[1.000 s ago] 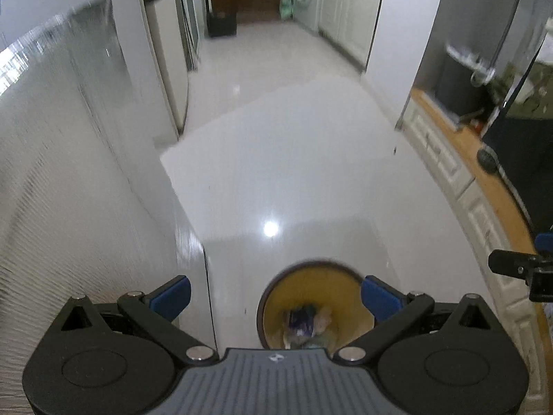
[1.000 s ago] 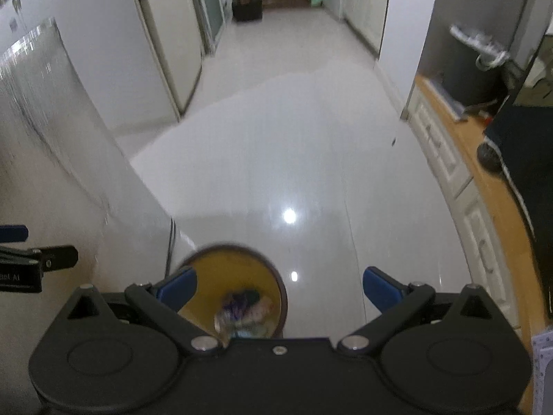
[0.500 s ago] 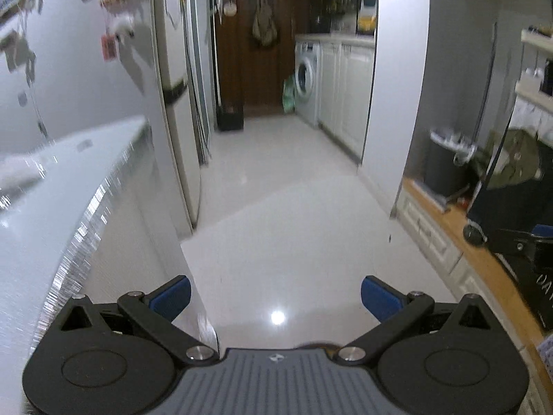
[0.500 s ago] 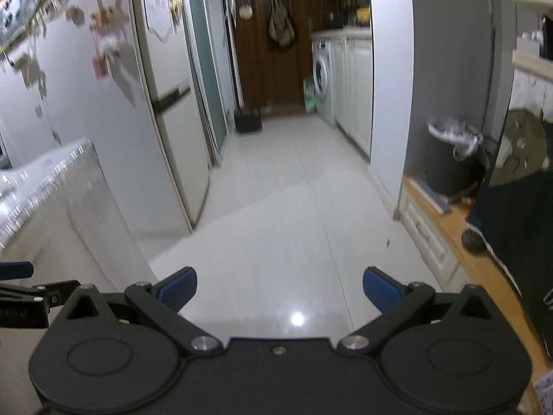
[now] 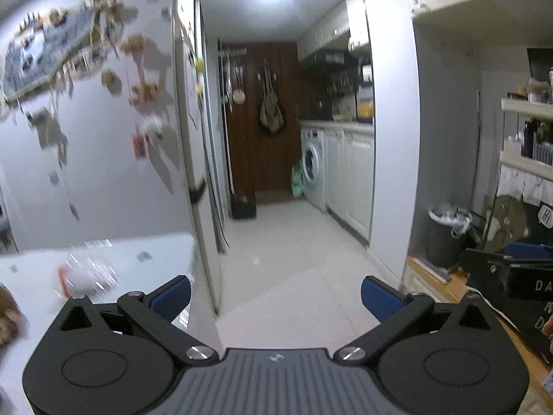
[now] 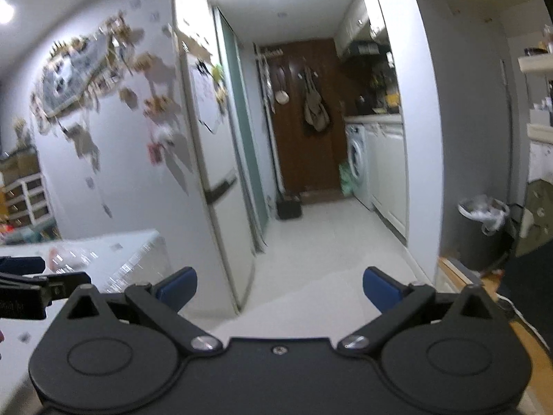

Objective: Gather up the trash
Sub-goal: 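Move both grippers back from the bin toward the counter, then grasp the brown cardboard piece with the left gripper while the right grasps the clear packet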

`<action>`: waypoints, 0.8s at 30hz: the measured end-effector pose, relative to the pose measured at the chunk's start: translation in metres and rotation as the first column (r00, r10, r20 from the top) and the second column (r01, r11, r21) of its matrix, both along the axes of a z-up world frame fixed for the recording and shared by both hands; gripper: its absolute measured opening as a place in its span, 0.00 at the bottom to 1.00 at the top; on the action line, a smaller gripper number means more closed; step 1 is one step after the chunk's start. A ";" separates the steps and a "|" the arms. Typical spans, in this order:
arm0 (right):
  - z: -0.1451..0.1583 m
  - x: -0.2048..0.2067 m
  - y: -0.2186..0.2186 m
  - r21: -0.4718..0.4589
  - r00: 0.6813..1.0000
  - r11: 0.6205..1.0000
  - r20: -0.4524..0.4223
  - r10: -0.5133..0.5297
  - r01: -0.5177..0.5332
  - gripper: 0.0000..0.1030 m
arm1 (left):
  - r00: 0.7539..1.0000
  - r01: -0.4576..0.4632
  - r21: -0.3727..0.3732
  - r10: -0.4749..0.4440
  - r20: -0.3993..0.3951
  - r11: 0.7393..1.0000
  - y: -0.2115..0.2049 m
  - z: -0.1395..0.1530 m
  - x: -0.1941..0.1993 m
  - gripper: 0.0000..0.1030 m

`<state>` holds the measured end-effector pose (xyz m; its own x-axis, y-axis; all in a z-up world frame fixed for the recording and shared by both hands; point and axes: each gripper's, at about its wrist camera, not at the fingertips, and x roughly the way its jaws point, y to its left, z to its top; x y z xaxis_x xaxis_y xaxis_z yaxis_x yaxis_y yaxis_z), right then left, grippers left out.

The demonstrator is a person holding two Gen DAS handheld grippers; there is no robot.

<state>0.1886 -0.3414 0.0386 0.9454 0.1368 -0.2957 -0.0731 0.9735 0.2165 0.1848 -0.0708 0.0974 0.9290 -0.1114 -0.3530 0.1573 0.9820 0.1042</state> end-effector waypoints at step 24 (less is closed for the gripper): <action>0.065 0.051 0.188 -0.026 0.938 0.953 0.172 0.302 -0.302 1.00 | 0.930 -0.344 -0.038 0.346 0.122 0.938 0.210 0.046 0.034 1.00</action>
